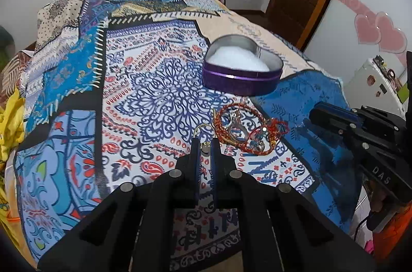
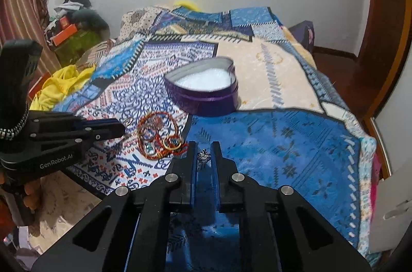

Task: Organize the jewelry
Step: 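Grasp a silver earring with the right tool while the left tool grasps a small gold ring, then lower the earring into the tin and open the right tool while the left drops its ring in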

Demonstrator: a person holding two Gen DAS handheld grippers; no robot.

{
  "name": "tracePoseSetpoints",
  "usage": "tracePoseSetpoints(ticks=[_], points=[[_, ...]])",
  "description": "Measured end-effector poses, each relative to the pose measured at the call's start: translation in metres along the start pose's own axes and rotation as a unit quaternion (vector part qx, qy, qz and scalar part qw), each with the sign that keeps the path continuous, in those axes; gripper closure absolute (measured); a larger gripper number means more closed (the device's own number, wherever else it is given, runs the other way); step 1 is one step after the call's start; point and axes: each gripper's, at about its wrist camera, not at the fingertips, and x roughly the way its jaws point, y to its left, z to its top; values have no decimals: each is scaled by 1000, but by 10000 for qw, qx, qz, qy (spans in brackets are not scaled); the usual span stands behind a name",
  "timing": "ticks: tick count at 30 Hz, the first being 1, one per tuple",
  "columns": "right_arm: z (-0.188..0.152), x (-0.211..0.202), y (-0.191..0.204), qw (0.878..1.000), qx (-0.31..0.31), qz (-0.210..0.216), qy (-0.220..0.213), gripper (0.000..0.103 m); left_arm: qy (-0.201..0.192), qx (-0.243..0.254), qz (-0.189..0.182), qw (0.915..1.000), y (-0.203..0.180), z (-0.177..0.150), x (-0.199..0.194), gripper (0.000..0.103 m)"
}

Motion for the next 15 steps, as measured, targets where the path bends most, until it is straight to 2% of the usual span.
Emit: tracePoseSetpoints(ticks=[15], points=[[40,-27,2,9976,-53,-192,-668,94,-634,126,3,9979,-8,30,-35,97]])
